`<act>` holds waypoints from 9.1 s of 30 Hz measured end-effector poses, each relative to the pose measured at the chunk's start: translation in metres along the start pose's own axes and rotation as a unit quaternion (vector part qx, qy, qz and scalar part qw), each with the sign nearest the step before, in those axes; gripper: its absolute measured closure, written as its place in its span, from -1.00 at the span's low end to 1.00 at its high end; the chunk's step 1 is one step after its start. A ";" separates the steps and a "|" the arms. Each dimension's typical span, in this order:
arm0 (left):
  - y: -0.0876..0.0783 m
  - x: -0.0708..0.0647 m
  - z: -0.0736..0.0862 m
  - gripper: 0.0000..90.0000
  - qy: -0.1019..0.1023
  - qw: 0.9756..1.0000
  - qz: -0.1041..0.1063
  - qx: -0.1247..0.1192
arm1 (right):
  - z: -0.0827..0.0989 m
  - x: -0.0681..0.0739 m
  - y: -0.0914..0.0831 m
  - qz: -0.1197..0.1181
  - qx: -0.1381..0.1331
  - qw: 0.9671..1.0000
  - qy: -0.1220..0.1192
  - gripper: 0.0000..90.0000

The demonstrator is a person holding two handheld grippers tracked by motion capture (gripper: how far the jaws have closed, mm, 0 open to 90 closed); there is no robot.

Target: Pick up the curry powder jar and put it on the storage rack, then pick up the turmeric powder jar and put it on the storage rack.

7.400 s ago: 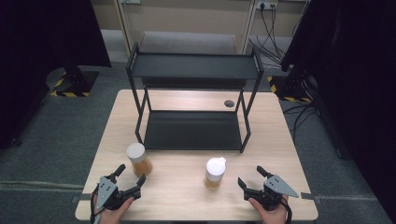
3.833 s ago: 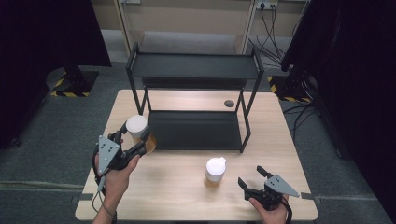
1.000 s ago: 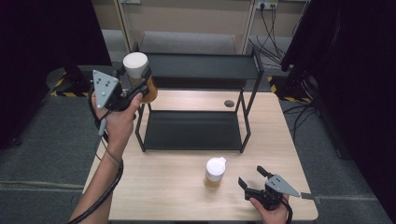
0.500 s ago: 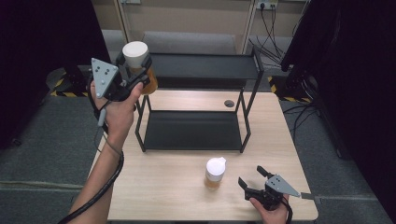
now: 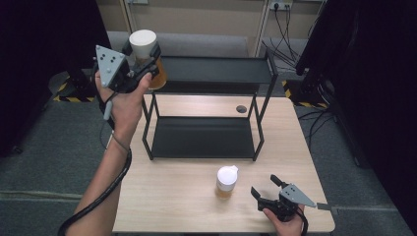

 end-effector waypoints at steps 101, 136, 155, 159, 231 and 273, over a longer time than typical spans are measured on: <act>-0.046 0.003 0.034 -0.69 0.001 0.999 0.002 0.034 | 0.000 0.001 -0.001 -0.005 0.001 1.000 -0.012 -0.82; -0.120 0.004 0.086 -0.70 -0.015 0.997 0.007 0.081 | 0.000 0.002 -0.001 -0.004 0.001 1.000 -0.014 -0.82; -0.161 0.006 0.121 -0.70 -0.038 0.993 -0.001 0.115 | 0.000 0.002 -0.001 -0.004 0.001 1.000 -0.016 -0.82; -0.170 0.007 0.130 -0.70 -0.044 0.991 -0.007 0.125 | 0.000 0.002 0.000 -0.004 0.002 1.000 -0.016 -0.82; -0.211 0.020 0.210 -0.74 -0.052 0.976 -0.017 0.211 | -0.001 0.002 0.000 -0.009 0.003 1.000 -0.019 -0.82; -0.212 0.018 0.210 -0.74 -0.048 0.977 -0.011 0.207 | -0.015 0.027 0.046 -0.141 0.017 0.990 -0.014 -0.77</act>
Point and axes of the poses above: each handheld gripper's, and its own axes: y roughly forward along the jaws, z roughly out of its underside, x roughly to its left, the point moved 4 cm from there along y, roughly forward along the jaws, and after that the axes turned 10 degrees about -x, right-handed, at the moved point
